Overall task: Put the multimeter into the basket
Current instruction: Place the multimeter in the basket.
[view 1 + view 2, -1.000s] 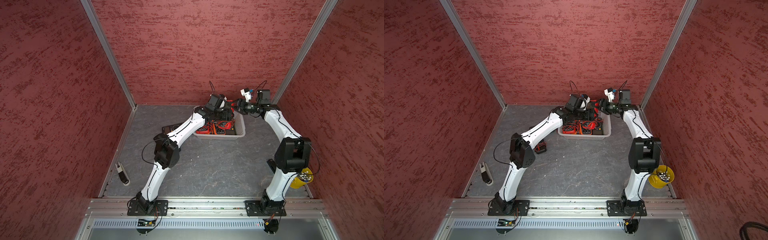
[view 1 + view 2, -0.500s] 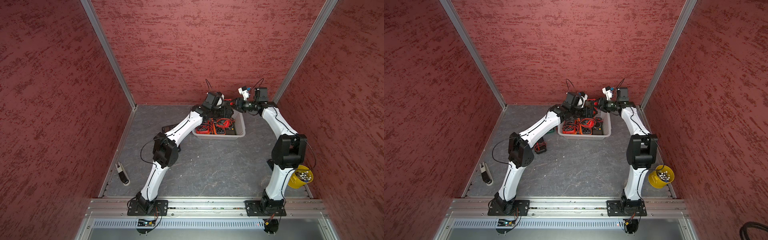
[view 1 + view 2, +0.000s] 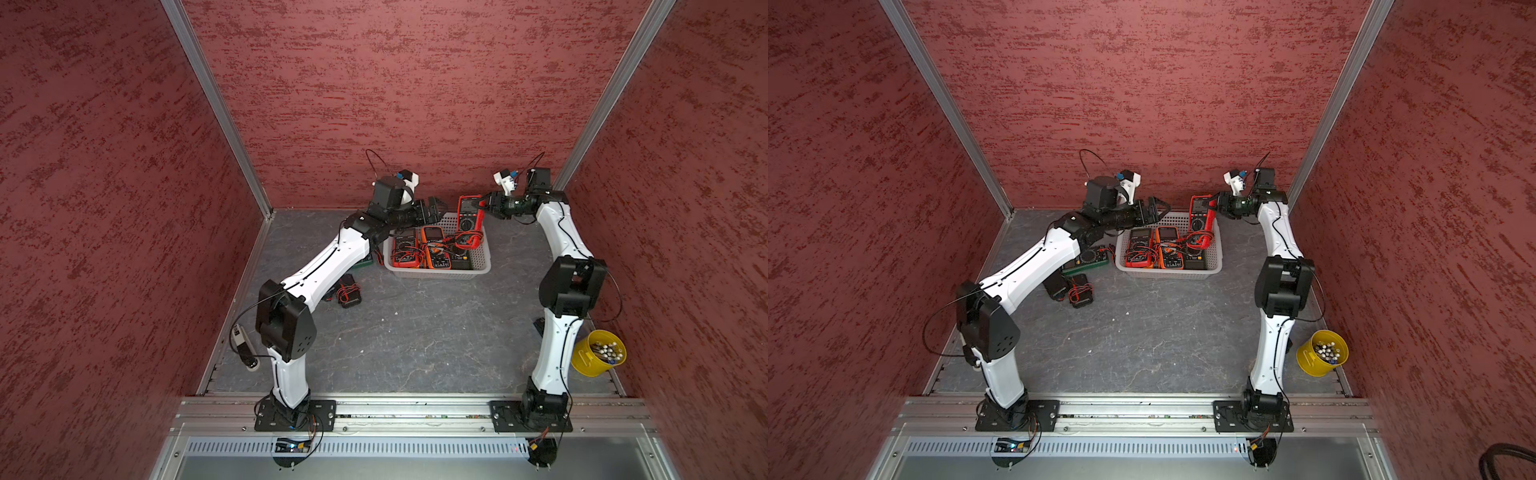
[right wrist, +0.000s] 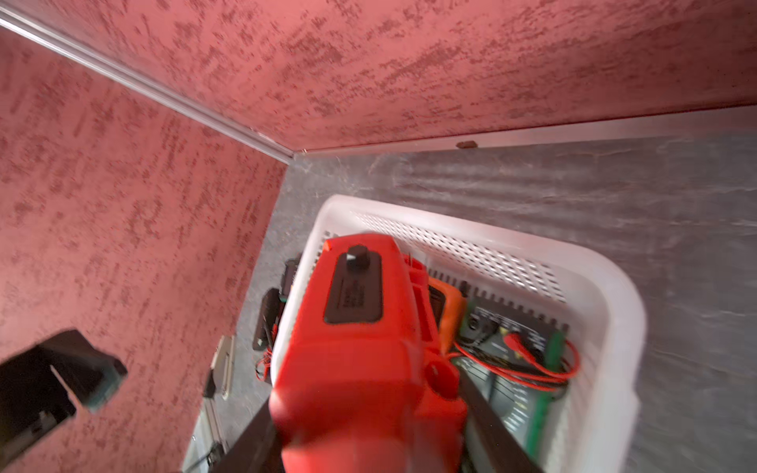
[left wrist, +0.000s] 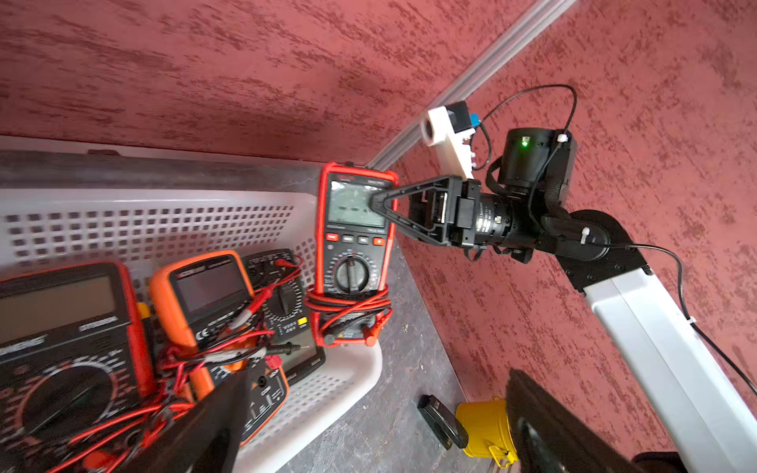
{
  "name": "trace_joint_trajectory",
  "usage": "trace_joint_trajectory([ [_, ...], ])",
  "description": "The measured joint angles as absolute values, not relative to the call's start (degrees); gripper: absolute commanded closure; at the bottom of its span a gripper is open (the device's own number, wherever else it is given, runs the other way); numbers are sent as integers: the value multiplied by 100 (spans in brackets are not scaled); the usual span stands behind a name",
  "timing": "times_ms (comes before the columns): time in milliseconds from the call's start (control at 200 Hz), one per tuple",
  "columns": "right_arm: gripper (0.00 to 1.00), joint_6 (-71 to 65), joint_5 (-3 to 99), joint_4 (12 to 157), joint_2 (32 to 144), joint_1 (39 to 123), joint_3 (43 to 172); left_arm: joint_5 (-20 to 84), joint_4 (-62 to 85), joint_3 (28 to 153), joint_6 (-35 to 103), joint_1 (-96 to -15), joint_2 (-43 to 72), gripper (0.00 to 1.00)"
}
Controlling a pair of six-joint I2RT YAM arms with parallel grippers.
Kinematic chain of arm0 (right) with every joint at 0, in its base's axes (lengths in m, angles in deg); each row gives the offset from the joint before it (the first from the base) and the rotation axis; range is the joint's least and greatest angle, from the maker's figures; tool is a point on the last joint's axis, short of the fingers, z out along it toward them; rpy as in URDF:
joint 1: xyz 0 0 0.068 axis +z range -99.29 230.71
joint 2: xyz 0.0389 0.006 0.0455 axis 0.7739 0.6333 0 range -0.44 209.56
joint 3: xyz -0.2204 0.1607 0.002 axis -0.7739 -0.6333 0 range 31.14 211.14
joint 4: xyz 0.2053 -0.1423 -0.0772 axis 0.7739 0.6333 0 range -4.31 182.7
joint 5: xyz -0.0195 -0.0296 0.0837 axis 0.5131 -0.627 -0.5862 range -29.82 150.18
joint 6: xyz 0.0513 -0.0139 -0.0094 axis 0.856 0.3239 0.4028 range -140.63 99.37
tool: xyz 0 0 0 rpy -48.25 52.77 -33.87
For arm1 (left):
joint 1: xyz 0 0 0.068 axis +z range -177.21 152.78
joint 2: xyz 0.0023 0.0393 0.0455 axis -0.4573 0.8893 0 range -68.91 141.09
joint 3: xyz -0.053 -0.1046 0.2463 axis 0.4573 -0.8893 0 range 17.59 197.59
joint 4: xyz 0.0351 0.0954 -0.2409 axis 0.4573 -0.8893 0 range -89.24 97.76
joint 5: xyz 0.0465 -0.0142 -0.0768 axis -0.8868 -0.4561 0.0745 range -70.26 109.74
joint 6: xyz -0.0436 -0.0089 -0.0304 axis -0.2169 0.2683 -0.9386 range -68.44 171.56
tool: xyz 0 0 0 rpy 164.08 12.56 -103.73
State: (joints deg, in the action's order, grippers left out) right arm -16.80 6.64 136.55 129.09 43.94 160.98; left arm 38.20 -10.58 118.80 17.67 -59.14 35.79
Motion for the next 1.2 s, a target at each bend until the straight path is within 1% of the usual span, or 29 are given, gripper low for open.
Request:
trace_joint_trajectory([
  [105, 79, -2136, 747, 14297, 13266, 4396, 16686, 3606, -1061, 11456, 1634, -5713, 3372, 0],
  [291, 79, -2460, 881, 14844, 13414, 4416, 16758, 3322, -1126, 11034, 1531, -5553, 3159, 0],
  [571, 79, -2517, 1095, 14874, 13449, 4469, 16616, 3201, -1155, 11013, 1472, -5448, 3072, 0],
  [997, 76, -2405, 909, 14789, 13517, 4670, 16234, 3162, -1181, 11013, 1363, -5348, 3072, 0],
  [1082, 71, -2357, 896, 14765, 13543, 4740, 16214, 3162, -1185, 11015, 1339, -5326, 3072, 0],
  [1142, 59, -2298, 900, 14706, 13543, 4755, 16168, 3164, -1185, 11015, 1324, -5326, 3072, 0],
  [1202, 50, -2246, 942, 14653, 13543, 4748, 16126, 3166, -1187, 11013, 1317, -5326, 3072, 0],
])
